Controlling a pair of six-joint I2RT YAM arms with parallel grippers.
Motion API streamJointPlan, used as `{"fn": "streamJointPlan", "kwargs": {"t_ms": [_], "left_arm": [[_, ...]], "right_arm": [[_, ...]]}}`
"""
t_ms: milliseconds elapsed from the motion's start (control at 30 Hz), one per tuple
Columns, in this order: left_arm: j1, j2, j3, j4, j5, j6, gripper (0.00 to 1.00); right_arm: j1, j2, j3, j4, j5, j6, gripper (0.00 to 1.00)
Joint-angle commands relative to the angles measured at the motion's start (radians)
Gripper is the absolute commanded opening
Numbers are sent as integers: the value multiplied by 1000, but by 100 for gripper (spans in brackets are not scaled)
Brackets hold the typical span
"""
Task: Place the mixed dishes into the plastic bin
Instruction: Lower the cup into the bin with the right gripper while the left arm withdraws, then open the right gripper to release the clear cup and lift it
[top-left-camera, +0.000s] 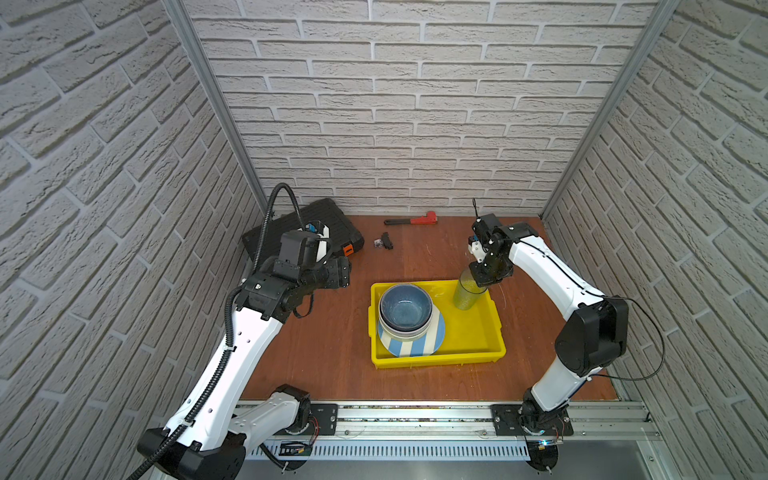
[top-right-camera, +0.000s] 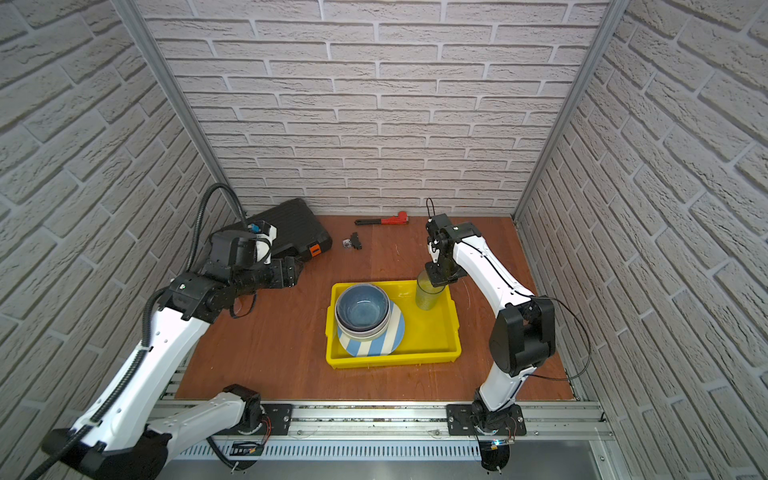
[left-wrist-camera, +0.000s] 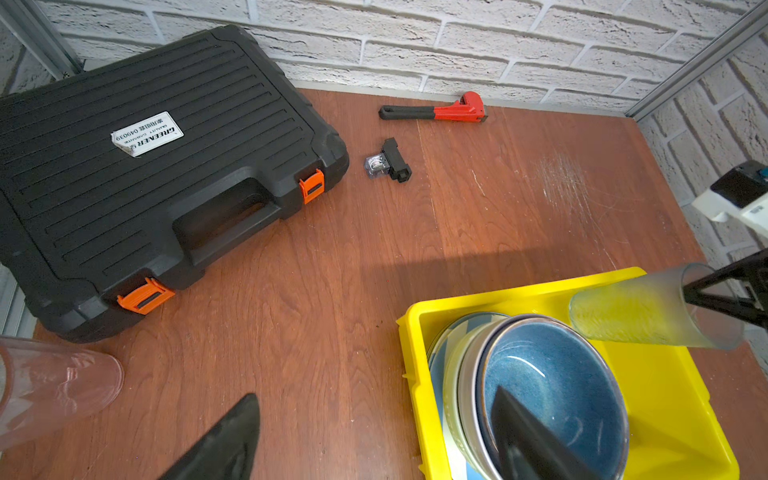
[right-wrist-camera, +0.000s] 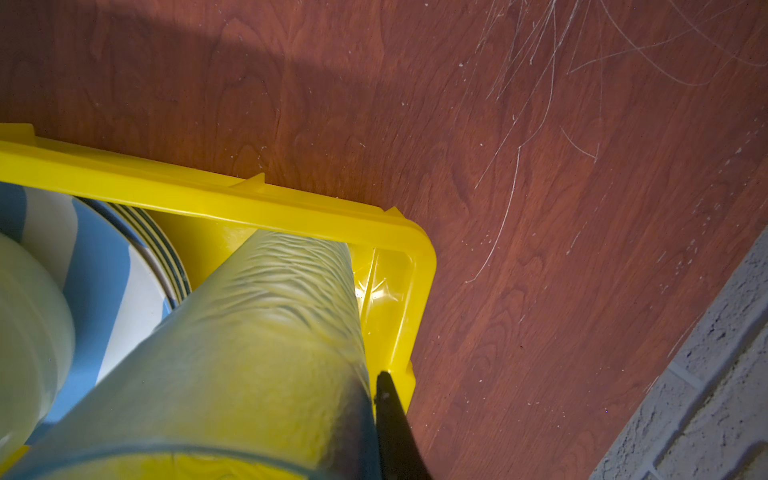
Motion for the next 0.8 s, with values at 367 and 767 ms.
{"fn": "streamJointPlan", "kwargs": {"t_ms": [367,767], "left_arm": [[9,-7,-26,24,-16,13,87],[11,-5,-24,23,-28,18,88]], "right_arm": [[-32,-26,-85,90,11,41,6],[-35,-31,-116,129,13,61,7]]}}
